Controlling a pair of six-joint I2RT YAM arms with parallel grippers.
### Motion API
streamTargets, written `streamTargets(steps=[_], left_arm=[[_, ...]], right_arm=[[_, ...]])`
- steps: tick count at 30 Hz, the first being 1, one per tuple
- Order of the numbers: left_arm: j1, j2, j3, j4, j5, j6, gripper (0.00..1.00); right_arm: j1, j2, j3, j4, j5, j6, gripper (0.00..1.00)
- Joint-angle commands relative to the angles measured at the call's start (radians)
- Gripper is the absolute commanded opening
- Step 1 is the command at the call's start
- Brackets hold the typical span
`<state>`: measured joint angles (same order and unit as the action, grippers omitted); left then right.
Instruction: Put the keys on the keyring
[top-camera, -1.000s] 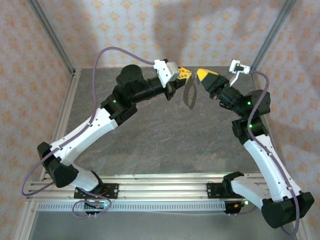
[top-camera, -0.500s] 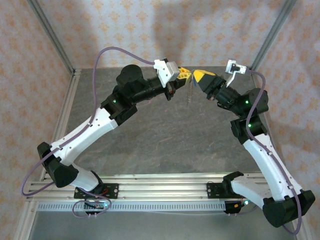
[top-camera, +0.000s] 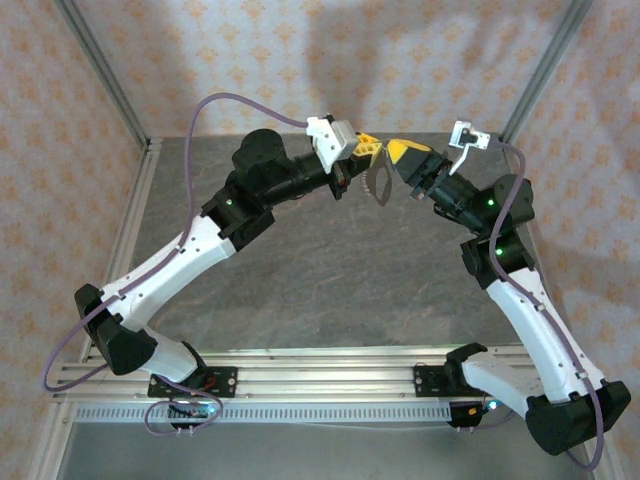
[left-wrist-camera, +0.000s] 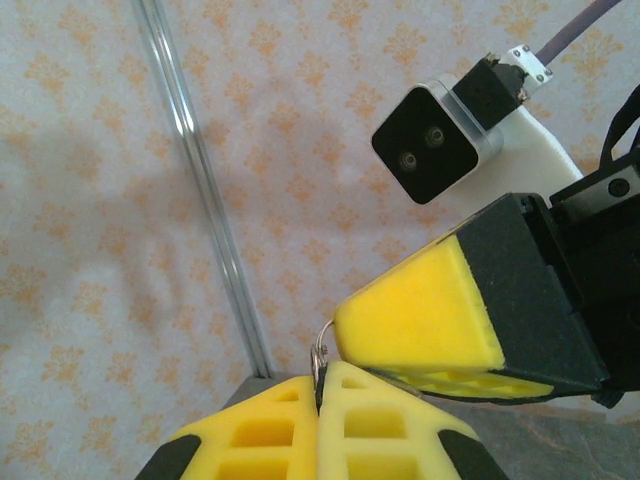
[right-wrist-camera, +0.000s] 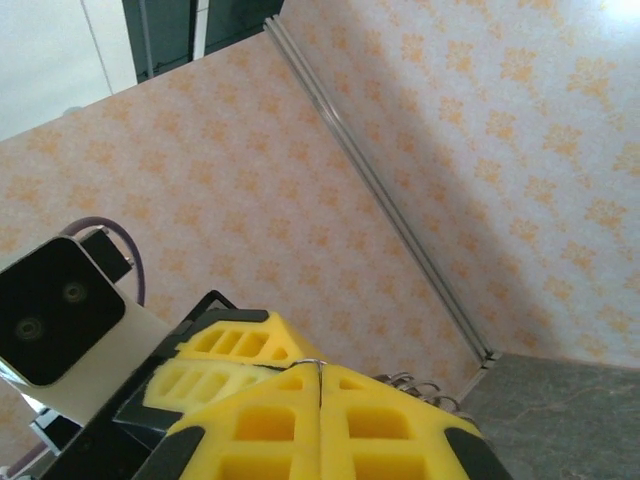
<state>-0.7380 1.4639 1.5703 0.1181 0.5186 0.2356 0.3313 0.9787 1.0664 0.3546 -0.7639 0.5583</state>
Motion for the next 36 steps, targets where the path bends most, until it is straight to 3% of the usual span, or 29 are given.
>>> streamTargets(steps=[1, 9, 21, 36], left_arm=[[-0.008, -0.015, 0.023, 0.063, 0.014, -0.011, 0.00], [-0.008, -0.017, 0.019, 0.065, 0.015, -0.012, 0.00], [-0.008, -0.014, 0.021, 0.067, 0.017, -0.016, 0.00], [-0.008, -0.028, 0.011, 0.074, 0.003, -0.016, 0.00]], right_arm=[[0.002, -0.015, 0.000, -0.016, 0.038, -0.042, 0.00], [-0.002, -0.019, -0.008, -0.027, 0.061, -0.053, 0.00], [-0.001, -0.032, 0.052, 0.030, -0.121, 0.000, 0.00], [-0.003, -0.090, 0.020, -0.056, -0.017, -0.070, 0.00]])
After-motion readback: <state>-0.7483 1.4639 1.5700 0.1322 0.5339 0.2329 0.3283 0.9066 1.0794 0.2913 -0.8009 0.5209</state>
